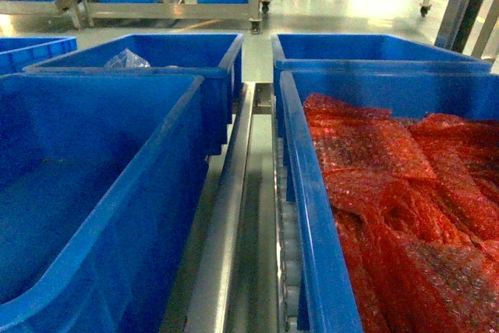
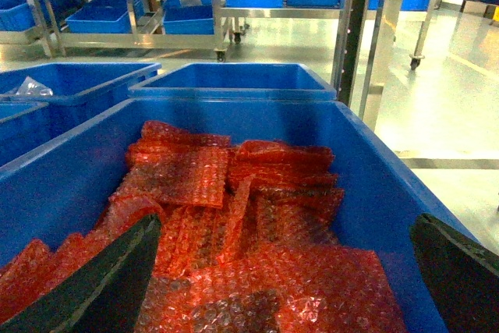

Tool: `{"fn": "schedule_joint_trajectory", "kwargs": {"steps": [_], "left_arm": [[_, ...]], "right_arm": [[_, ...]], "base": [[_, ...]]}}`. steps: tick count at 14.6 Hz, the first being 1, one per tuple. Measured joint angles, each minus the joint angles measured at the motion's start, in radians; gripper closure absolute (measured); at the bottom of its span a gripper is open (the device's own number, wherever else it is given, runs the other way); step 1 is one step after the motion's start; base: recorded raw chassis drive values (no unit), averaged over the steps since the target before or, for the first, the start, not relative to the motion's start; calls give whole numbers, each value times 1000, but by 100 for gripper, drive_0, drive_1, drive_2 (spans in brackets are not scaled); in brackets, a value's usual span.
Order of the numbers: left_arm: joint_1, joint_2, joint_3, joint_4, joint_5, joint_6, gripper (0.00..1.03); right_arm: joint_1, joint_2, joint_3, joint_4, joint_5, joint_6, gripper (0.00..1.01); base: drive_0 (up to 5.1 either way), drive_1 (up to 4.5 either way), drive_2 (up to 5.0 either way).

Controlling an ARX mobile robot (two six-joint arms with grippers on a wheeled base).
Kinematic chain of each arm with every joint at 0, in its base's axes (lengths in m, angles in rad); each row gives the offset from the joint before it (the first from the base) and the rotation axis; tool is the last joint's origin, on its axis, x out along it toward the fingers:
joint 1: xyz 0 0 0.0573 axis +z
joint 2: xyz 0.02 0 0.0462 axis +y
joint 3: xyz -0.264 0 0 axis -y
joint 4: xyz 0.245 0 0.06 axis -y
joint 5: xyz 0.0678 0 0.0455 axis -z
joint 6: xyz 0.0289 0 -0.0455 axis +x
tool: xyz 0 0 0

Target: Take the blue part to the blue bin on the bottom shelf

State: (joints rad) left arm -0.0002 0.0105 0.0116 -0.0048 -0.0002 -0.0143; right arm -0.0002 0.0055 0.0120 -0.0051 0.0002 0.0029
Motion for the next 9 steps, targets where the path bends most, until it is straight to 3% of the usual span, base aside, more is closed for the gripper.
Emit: {"fn": "schedule_joint_trajectory", "kwargs": {"steps": [3,6,9], "left_arm": [[0,0,0,0,0,0,39],[0,0,0,0,0,1,3],[0,0,0,0,0,1,5]], "right_arm": [[0,0,0,0,0,0,3],[0,0,0,0,0,0,3],[0,0,0,0,0,0,3]], "base": [[0,0,0],[0,0,0],[0,0,0]]}}
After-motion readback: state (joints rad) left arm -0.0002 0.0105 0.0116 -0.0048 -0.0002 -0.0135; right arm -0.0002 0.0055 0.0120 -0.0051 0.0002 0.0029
